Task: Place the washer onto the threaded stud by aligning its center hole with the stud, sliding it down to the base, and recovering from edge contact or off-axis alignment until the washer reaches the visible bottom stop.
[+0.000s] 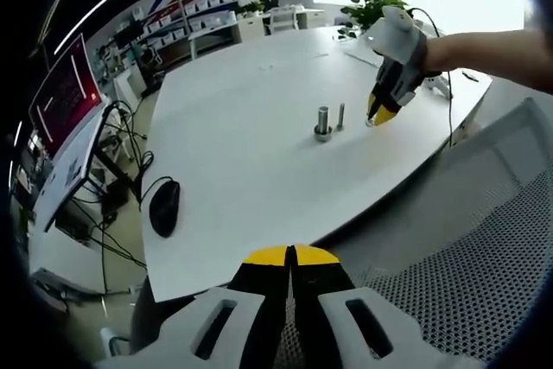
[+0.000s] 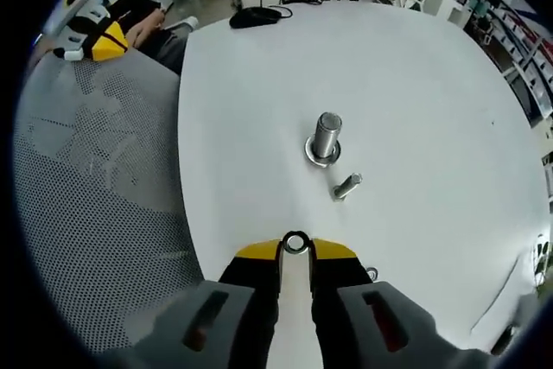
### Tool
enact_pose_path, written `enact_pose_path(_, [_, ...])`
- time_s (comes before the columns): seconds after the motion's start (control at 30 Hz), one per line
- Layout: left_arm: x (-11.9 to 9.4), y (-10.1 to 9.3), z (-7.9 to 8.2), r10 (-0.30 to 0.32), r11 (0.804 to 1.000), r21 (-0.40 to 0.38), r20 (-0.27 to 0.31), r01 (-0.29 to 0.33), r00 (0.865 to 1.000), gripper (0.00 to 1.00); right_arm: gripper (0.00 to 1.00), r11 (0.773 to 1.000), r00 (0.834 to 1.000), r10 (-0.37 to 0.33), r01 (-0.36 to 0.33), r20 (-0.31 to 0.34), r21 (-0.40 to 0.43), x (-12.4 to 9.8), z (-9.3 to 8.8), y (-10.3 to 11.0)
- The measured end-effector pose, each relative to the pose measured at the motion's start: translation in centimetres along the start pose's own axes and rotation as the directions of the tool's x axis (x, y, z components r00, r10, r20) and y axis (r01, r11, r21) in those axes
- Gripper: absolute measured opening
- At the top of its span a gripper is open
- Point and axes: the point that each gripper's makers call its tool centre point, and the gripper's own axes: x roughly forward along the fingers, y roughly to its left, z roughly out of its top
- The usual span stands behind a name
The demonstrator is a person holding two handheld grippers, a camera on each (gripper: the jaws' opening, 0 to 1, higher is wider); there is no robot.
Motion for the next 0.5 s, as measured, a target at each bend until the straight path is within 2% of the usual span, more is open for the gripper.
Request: enact_pose_path(0.5, [0.0, -0.1, 0.0, -0.004, 1.0, 0.007, -0.001, 0.004, 1.0, 0.0, 0.14, 0.994, 0.994, -0.1, 0.102, 0.054, -0.034, -0.7, 2.9, -2.7])
